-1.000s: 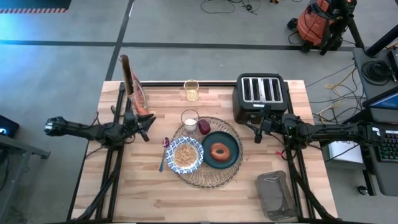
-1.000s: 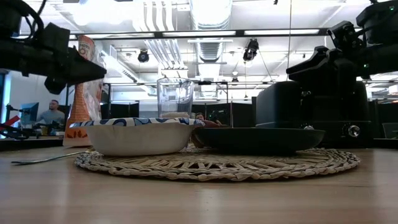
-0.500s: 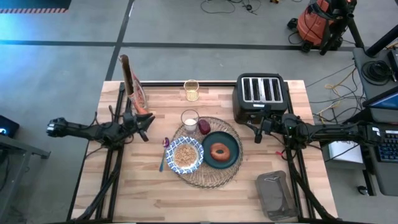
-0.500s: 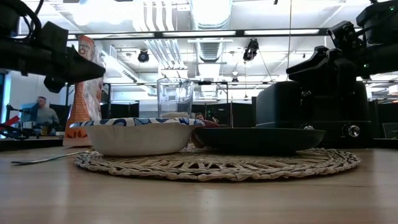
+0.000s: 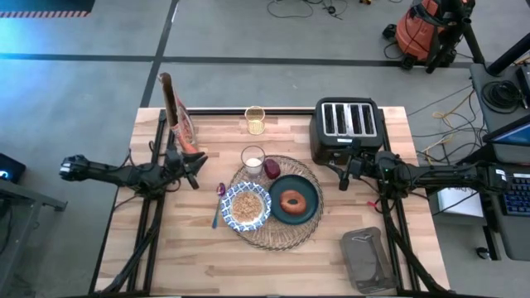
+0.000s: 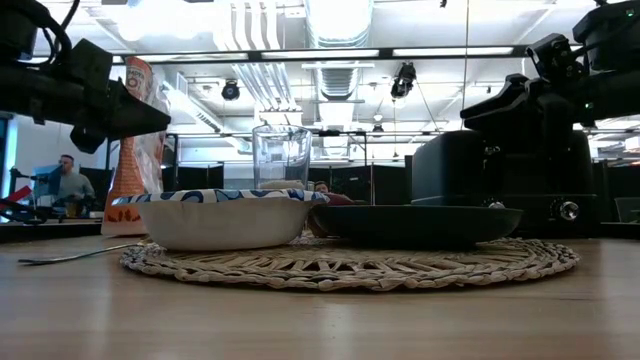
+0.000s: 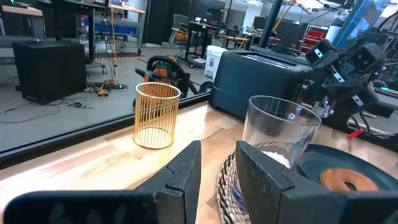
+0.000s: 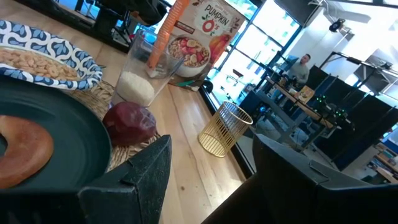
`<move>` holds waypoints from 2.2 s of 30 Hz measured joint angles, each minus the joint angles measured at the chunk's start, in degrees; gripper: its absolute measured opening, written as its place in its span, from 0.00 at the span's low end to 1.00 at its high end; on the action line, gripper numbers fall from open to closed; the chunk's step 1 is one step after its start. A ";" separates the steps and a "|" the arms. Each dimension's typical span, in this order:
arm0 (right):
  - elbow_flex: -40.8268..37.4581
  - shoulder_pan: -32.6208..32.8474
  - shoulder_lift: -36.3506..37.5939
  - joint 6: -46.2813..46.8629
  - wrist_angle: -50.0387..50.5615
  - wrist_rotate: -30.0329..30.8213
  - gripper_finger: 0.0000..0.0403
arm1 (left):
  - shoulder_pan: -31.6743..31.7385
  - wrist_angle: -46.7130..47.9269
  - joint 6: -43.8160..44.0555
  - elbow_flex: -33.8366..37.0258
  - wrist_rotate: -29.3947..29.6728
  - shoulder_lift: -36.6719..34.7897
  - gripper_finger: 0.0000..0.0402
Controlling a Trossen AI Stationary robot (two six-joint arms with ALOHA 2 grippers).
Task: Arrange a breakfast setting
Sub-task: Return to Home Position
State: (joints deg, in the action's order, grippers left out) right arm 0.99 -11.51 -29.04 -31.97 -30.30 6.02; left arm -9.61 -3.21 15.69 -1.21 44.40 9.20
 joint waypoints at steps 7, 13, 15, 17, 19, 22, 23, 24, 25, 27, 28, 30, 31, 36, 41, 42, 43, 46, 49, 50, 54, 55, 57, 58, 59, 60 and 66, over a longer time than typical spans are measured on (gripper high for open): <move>0.00 0.00 0.00 0.02 0.00 0.00 0.53 | 0.00 -0.11 0.01 -0.04 0.00 1.18 0.21; 0.00 0.00 0.00 -0.10 0.00 0.00 0.53 | 0.00 -0.16 0.01 -0.09 0.00 1.85 0.21; 0.00 0.00 0.00 0.02 0.01 0.00 0.53 | 0.00 -0.16 0.03 -0.11 0.00 1.98 0.21; 0.00 0.00 0.00 -0.11 0.02 0.00 0.53 | 0.00 -0.16 0.03 -0.13 0.00 2.08 0.21; 0.00 0.00 0.00 0.00 0.02 0.00 0.53 | 0.00 -0.16 0.03 -0.13 0.00 2.14 0.21; 0.00 0.00 0.00 -0.05 0.02 0.00 0.53 | 0.01 -0.16 0.03 -0.14 0.00 2.14 0.21; 0.00 0.00 0.00 0.01 0.01 0.00 0.53 | 0.00 -0.16 0.03 -0.14 0.00 2.14 0.21; 0.00 0.00 0.00 -0.02 0.00 0.00 0.53 | 0.01 -0.16 0.03 -0.15 0.00 2.14 0.21; 0.00 0.00 0.00 -0.11 0.00 0.00 0.53 | 0.00 -0.16 0.03 -0.15 0.00 2.16 0.21; 0.00 0.00 0.00 0.02 0.00 0.00 0.53 | 0.02 -0.16 0.03 -0.15 0.00 2.25 0.21; 0.00 0.00 0.00 -0.02 0.00 0.00 0.53 | 0.00 -0.16 0.03 -0.15 0.00 2.27 0.21; 0.00 0.00 0.00 -0.04 0.01 0.01 0.53 | 0.01 -0.16 0.03 -0.15 0.00 2.27 0.21; 0.00 0.00 0.00 0.01 0.02 0.00 0.53 | 0.02 -0.16 0.03 -0.15 0.00 2.27 0.21; 0.00 0.00 0.01 -0.02 0.01 0.01 0.53 | 0.02 -0.16 0.03 -0.15 0.00 2.35 0.21; 0.00 0.00 0.01 -0.09 0.00 0.01 0.53 | 0.02 -0.16 0.03 -0.15 0.00 2.35 0.21; 0.00 0.00 0.02 0.01 0.00 0.00 0.53 | 0.01 -0.16 0.03 -0.15 0.00 2.35 0.21; 0.00 0.00 0.01 0.01 0.00 0.00 0.53 | 0.01 -0.16 0.03 -0.15 0.00 2.35 0.21; 0.00 0.00 0.02 0.01 0.01 0.01 0.53 | 0.02 -0.16 0.03 -0.15 0.00 2.35 0.21; 0.00 0.00 0.02 -0.08 0.02 0.02 0.53 | 0.00 -0.16 0.03 -0.15 0.00 2.35 0.21; 0.00 0.00 0.02 0.00 0.00 0.02 0.53 | 0.01 -0.16 0.03 -0.15 0.00 2.35 0.21; 0.00 0.00 0.02 0.01 0.00 0.00 0.53 | 0.00 -0.16 0.03 -0.15 0.00 2.35 0.21; 0.00 0.00 0.02 0.01 0.01 0.02 0.53 | 0.02 -0.16 0.03 -0.15 0.00 2.35 0.21; 0.00 0.01 0.01 -0.10 0.01 0.01 0.53 | 0.00 -0.16 0.03 -0.15 0.00 2.35 0.21; 0.00 0.00 0.02 -0.02 0.00 0.01 0.53 | 0.01 -0.16 0.03 -0.15 0.00 2.35 0.21; 0.00 0.00 0.02 0.01 0.00 0.00 0.53 | 0.00 -0.16 0.03 -0.15 0.00 2.35 0.21; 0.00 0.02 0.02 -0.05 0.02 0.00 0.53 | 0.01 -0.16 0.03 -0.15 0.00 2.35 0.21; 0.00 0.00 0.02 -0.01 0.01 0.02 0.53 | 0.00 -0.16 0.03 -0.15 0.00 2.35 0.21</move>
State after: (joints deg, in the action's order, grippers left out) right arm 0.99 -11.51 -29.02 -31.98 -30.29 6.04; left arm -9.61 -3.38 15.73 -1.37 44.40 11.55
